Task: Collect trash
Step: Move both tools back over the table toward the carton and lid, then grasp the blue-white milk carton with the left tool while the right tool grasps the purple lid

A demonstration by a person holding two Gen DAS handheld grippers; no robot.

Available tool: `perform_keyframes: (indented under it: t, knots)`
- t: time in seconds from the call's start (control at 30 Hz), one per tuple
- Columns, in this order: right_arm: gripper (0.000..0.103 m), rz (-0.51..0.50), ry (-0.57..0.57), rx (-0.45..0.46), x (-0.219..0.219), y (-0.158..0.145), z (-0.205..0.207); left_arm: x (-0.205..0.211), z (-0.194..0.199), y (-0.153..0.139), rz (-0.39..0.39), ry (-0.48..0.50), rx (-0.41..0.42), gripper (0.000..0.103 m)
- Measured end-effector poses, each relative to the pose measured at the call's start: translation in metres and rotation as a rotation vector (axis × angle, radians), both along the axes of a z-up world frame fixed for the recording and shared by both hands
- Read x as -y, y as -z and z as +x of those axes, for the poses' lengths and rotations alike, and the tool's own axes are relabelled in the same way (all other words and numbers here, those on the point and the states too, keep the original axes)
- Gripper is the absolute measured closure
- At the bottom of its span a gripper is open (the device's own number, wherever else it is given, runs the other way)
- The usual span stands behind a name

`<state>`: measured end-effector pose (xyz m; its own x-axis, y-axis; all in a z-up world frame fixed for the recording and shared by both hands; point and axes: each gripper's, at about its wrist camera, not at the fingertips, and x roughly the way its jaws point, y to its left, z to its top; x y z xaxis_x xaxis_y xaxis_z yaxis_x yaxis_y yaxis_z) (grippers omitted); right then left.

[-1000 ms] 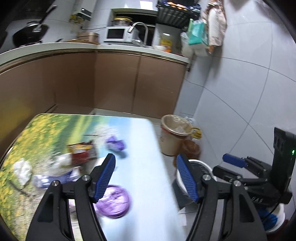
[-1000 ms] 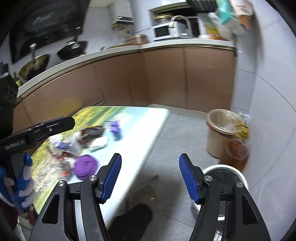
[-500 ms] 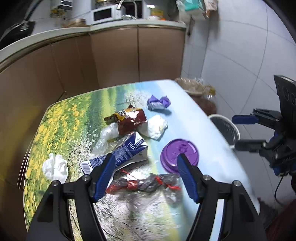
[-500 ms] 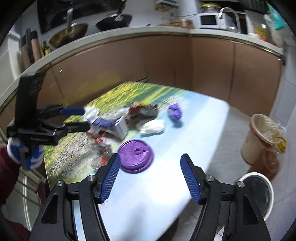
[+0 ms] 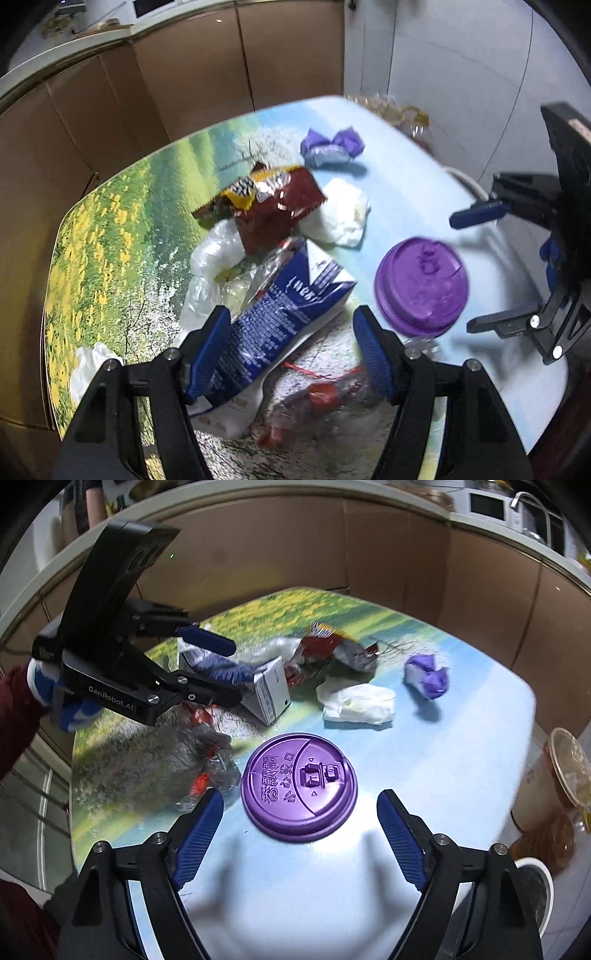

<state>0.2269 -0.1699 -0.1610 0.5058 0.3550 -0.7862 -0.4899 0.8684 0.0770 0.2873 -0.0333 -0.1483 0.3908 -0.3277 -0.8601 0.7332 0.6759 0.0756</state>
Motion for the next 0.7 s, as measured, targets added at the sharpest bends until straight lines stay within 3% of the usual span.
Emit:
perform_keyframes:
  t: [0.27,0.57,0.7]
  knots:
    - [0.018,-0.034,-0.057,-0.017,-0.013,0.017,0.019,0.003,0.004,0.016,0.044,0.016,-0.015,0.037]
    - [0.021,-0.048,-0.054,-0.006,-0.017,0.023,0.022,0.004,0.003,0.007,0.024,0.008,0.014,0.073]
    - [0.022,-0.035,-0.038,0.000,-0.013,0.020,0.017,0.000,-0.001,-0.001,-0.002,-0.023,0.036,0.073]
